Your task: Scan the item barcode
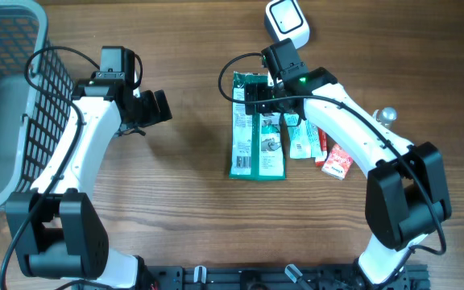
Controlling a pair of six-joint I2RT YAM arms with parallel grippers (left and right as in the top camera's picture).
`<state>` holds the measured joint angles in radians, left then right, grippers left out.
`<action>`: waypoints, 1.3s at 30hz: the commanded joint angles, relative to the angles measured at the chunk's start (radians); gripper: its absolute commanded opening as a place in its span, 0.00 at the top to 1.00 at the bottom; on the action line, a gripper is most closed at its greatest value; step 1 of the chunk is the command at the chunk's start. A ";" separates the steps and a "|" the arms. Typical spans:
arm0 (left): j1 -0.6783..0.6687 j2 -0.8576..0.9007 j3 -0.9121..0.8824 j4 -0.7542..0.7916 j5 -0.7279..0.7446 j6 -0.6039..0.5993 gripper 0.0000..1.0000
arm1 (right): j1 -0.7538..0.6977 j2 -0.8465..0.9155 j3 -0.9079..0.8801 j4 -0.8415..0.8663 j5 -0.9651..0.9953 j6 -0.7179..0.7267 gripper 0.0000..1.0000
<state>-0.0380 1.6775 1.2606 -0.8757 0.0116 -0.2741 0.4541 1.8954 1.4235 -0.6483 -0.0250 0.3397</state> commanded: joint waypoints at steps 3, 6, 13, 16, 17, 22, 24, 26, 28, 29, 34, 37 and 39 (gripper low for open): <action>0.003 0.011 -0.002 -0.001 -0.010 0.009 0.00 | -0.008 0.003 0.011 0.005 0.010 0.001 0.00; 0.003 0.011 -0.002 -0.001 -0.010 0.009 0.00 | -0.010 0.009 0.011 0.005 0.010 0.001 0.00; 0.003 0.011 -0.002 -0.001 -0.010 0.009 0.00 | -0.010 -0.049 0.011 0.005 0.010 0.001 0.00; 0.003 0.011 -0.002 -0.001 -0.010 0.009 0.00 | -0.010 -0.172 0.011 0.005 0.010 0.001 0.00; 0.003 0.011 -0.002 -0.001 -0.010 0.009 0.00 | -0.010 -0.224 0.011 0.010 0.023 -0.001 0.00; 0.003 0.011 -0.002 -0.001 -0.010 0.009 0.00 | -0.010 -0.534 0.011 0.015 0.158 0.000 0.00; 0.003 0.011 -0.002 0.000 -0.010 0.009 0.00 | -0.010 -0.666 0.011 0.004 0.190 -0.001 0.00; 0.003 0.011 -0.002 -0.001 -0.010 0.009 0.00 | -0.010 -0.818 0.011 -0.016 0.206 -0.034 0.00; 0.003 0.011 -0.002 -0.001 -0.010 0.009 0.00 | -0.010 -0.935 0.011 -0.028 0.213 -0.066 0.00; 0.003 0.011 -0.002 -0.001 -0.010 0.009 0.00 | -0.010 -0.994 0.011 -0.032 0.213 -0.093 0.00; 0.003 0.011 -0.002 0.000 -0.010 0.009 0.00 | -0.040 -1.197 0.008 -0.169 0.212 -0.213 0.00; 0.003 0.011 -0.002 -0.001 -0.010 0.009 0.00 | -0.124 -1.298 0.008 -0.288 0.212 -0.212 0.00; 0.003 0.011 -0.002 -0.001 -0.010 0.009 0.00 | -0.184 -1.351 0.008 -0.342 0.212 -0.209 0.00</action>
<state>-0.0380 1.6775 1.2606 -0.8764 0.0116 -0.2741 0.3389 0.6151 1.4338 -0.9497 0.1703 0.1547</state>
